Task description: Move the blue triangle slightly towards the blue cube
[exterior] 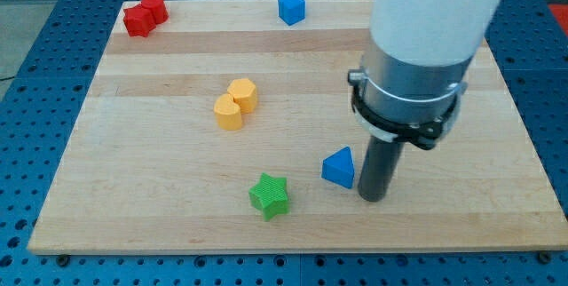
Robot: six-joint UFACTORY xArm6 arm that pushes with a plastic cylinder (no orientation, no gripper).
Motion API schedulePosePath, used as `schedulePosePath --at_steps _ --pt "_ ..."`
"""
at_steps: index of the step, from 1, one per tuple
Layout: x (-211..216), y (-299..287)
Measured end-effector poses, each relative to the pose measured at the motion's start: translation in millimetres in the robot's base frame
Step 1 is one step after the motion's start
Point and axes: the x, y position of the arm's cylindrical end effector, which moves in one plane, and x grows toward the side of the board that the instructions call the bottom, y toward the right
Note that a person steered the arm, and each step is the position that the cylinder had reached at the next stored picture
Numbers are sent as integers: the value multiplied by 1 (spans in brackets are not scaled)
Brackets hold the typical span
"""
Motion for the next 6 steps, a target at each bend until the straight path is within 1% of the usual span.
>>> schedulePosePath --at_steps 1,2,3,5,6 --pt "-21 -31" --pt "-25 -87" --pt "-31 -116" --pt "-70 -116" --pt "-79 -111"
